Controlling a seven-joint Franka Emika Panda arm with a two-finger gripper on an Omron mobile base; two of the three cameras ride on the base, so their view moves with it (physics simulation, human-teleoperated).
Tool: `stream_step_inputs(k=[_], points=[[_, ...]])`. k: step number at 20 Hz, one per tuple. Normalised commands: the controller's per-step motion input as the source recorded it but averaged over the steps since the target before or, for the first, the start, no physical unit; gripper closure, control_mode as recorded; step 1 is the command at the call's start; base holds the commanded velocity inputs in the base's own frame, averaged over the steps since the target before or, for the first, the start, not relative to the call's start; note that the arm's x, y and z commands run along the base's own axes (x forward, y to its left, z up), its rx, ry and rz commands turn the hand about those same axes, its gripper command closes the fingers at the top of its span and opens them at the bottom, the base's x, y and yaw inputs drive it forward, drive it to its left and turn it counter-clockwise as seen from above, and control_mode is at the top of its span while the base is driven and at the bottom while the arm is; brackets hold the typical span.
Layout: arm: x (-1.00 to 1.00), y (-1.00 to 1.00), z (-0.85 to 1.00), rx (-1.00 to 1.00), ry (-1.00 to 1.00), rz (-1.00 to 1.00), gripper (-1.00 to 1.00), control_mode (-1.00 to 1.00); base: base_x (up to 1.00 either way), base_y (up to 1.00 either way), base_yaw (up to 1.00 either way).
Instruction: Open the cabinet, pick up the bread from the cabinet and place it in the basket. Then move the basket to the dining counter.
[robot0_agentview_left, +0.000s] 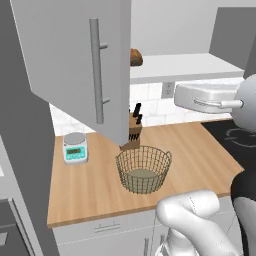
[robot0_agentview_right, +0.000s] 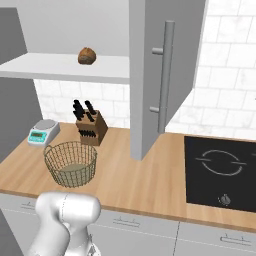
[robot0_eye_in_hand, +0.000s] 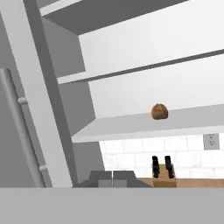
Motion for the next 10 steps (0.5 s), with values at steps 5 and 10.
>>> stream_step_inputs(k=[5, 10], points=[[0.56, -0.69, 0.05, 0.15, 0.02, 0.00, 1.00, -1.00, 0.00, 0.00, 0.00], [0.58, -0.39, 0.00, -0.07, 0.03, -0.05, 1.00, -1.00, 0.00, 0.00, 0.00]])
